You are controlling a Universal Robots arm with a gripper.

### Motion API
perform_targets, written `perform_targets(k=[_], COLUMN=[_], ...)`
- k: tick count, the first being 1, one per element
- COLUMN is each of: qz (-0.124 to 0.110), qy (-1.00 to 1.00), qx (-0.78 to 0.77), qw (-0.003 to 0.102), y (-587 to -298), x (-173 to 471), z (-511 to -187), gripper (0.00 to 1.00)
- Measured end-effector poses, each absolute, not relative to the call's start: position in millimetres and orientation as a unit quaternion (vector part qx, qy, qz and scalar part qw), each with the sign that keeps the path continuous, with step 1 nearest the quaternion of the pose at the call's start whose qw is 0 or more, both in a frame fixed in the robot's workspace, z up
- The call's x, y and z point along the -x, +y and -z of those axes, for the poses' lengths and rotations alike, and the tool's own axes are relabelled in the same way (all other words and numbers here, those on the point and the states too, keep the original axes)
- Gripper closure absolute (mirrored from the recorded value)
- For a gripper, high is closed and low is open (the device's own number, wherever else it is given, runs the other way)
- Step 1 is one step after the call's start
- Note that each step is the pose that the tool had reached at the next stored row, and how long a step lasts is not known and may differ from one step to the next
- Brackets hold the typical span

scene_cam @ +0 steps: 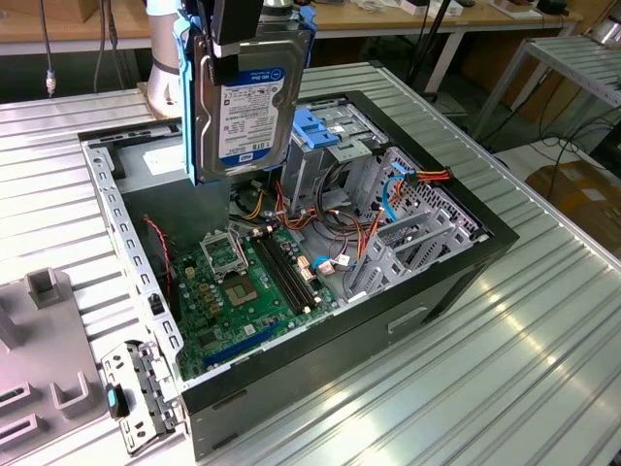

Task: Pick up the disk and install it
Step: 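Insert the disk into the insertion slot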

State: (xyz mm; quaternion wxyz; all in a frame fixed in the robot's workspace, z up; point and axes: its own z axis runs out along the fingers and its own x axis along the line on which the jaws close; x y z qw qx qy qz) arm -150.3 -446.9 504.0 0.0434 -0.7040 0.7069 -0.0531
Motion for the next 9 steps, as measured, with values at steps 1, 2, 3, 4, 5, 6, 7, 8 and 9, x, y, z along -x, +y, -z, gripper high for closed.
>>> perform_targets(k=[1, 2, 3, 4, 5, 6, 7, 8, 9], qz=[0.053, 0.053, 0.053, 0.053, 0.053, 0.053, 0.053, 0.052, 0.052], qy=[0.707, 0.707, 0.707, 0.707, 0.707, 0.707, 0.707, 0.707, 0.707], qx=[0.704, 0.704, 0.704, 0.704, 0.704, 0.704, 0.704, 0.704, 0.704], qw=[0.044, 0.043, 0.043, 0.043, 0.043, 0.043, 0.043, 0.042, 0.042], y=[-447.2, -447.2, -447.5, -448.2, -449.6, -451.6, -455.6, -458.3, -461.2], x=[150.3, 150.3, 150.2, 150.2, 150.0, 149.8, 149.7, 149.6, 149.4], z=[-503.9, -504.0, -503.9, -503.8, -503.7, -503.6, -503.2, -503.1, -503.0], gripper=[0.63, 0.63, 0.63, 0.63, 0.63, 0.63, 0.63, 0.63, 0.63])
